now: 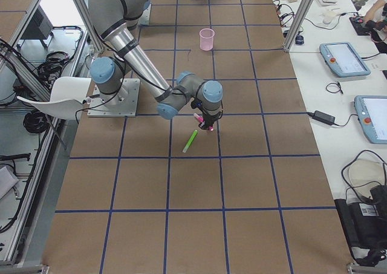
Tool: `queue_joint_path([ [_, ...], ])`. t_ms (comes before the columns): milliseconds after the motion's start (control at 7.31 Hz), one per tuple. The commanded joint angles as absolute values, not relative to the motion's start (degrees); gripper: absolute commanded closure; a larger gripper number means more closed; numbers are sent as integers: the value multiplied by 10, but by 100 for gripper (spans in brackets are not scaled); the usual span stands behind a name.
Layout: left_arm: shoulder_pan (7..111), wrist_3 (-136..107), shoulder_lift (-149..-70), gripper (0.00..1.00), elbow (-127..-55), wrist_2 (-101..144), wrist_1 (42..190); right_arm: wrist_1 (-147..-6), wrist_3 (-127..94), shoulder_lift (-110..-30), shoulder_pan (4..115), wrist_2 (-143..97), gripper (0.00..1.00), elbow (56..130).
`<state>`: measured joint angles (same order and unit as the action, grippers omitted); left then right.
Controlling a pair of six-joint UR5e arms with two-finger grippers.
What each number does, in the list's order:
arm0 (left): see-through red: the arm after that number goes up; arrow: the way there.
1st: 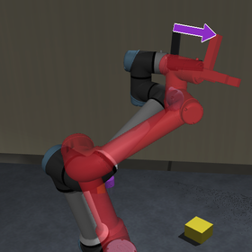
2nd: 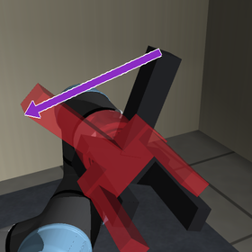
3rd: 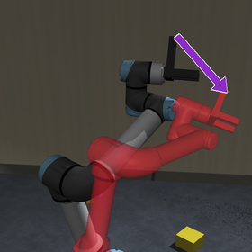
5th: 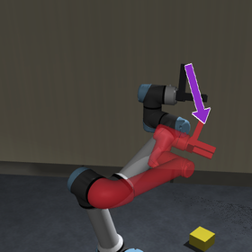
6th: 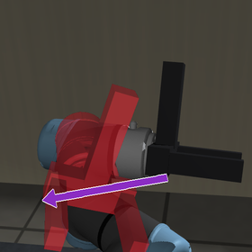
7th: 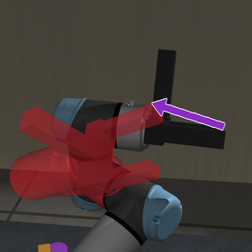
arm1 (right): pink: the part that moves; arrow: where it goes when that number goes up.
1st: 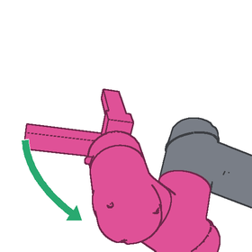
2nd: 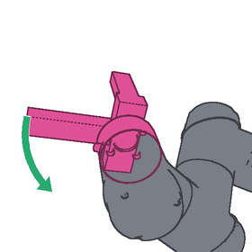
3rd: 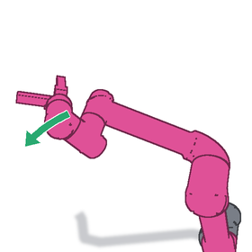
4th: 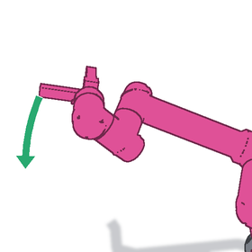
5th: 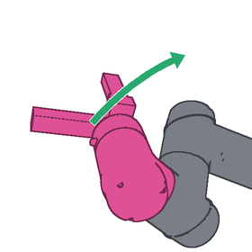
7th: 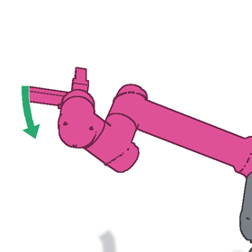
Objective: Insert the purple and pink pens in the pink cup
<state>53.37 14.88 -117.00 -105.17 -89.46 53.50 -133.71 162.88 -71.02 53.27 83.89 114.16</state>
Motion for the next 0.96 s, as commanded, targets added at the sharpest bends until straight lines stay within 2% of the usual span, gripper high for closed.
queue_joint_path([
  [0,535,150,-1169,100,-1050,-895,534,-1310,1443,-761,562,808,100,1143],
  [821,600,151,-1085,100,-964,-896,547,-1315,972,-851,826,821,100,1140],
])
